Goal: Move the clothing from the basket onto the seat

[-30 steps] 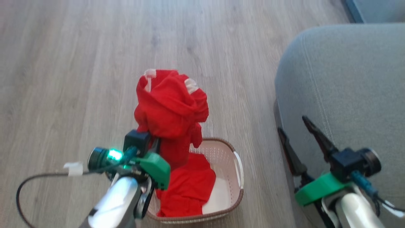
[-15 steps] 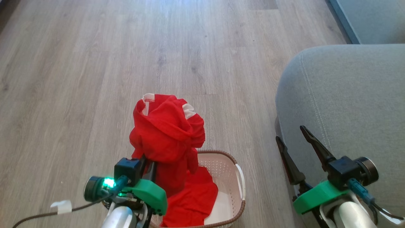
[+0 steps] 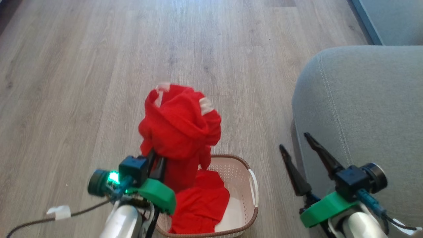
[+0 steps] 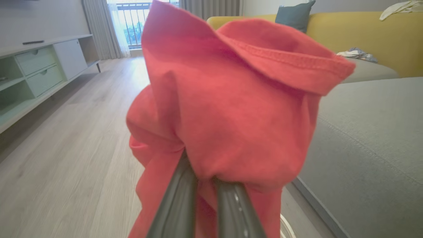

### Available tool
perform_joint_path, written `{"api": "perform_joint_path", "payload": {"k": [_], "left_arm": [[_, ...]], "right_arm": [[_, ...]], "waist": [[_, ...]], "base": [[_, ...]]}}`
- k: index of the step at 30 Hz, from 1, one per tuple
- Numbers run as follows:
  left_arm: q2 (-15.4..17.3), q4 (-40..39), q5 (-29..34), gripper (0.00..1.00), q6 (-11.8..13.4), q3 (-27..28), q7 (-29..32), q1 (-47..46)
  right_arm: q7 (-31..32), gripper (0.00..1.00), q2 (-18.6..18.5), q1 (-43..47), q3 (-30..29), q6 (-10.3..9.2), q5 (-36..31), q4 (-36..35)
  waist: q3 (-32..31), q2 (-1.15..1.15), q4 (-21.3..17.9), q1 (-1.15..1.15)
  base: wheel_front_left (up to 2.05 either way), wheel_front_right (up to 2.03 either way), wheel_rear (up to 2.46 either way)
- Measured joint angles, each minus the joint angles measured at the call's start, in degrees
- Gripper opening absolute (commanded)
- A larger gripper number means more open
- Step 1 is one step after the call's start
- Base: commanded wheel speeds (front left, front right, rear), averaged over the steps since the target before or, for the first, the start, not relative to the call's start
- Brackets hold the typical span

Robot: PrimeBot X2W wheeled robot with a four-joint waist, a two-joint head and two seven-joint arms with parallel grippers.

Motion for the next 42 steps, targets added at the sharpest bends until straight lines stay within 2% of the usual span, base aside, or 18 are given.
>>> {"api": "perform_joint_path", "payload": {"k": [4, 8, 10, 14, 19, 25, 30, 42], "left_arm": [[-0.15, -1.7, 1.42, 0.0, -1.93, 0.52, 0.0, -2.54], [-0.24, -2.42, 2.71, 0.0, -3.23, 1.64, -0.01, -5.25], [-0.26, -2.57, 3.53, 0.0, -4.95, 1.4, -0.01, -6.28], [-0.29, -0.85, 3.55, 0.0, -7.56, -0.43, -0.02, -7.33], [-0.43, 1.23, 3.53, 0.0, -9.58, -3.86, -0.02, -8.99], [-0.71, 2.79, 3.5, 0.0, -10.76, -8.06, -0.02, -10.92], [-0.83, 3.37, 3.01, 0.0, -11.54, -11.52, -0.02, -12.33], [-0.88, 1.67, -1.52, 0.0, -11.45, -16.68, -0.01, -13.85]], "right_arm": [[0.0, 1.0, -1.55, -0.17, 4.17, 0.0, 1.69, -2.21], [0.0, 1.0, -5.16, -1.26, 9.44, 0.0, 0.59, -3.8], [0.0, 1.0, -6.32, -3.26, 11.84, 0.0, 0.82, -3.92], [0.0, 1.0, -7.44, -6.32, 13.54, 0.0, 1.64, -4.11], [0.0, 1.0, -9.67, -10.82, 18.12, 0.0, 0.52, -2.09], [0.0, 1.0, -10.71, -14.01, 21.87, 0.0, 1.01, 1.14], [0.0, 1.0, -11.03, -15.63, 22.34, 0.0, 1.01, 4.54], [0.0, 1.0, -10.81, -19.2, 27.51, 0.0, 0.32, 7.76]], "waist": [[0.65, 0.0, -0.03, 0.0], [1.48, 0.0, -0.36, 0.0], [1.98, 0.0, -0.55, 0.01], [2.65, 0.0, -0.5, 0.01], [3.27, 0.0, -0.51, 0.01], [3.28, 0.0, 0.18, 0.01], [3.24, 0.0, 0.71, 0.01], [2.75, 0.0, 1.32, 0.01]], "base": [[0.0, 0.0, 0.0], [0.0, 0.0, 0.0], [0.0, 0.0, 0.0], [0.0, 0.0, 0.0], [0.0, 0.0, 0.0], [0.0, 0.0, 0.0], [0.0, 0.0, 0.0], [0.0, 0.0, 0.0]]}}
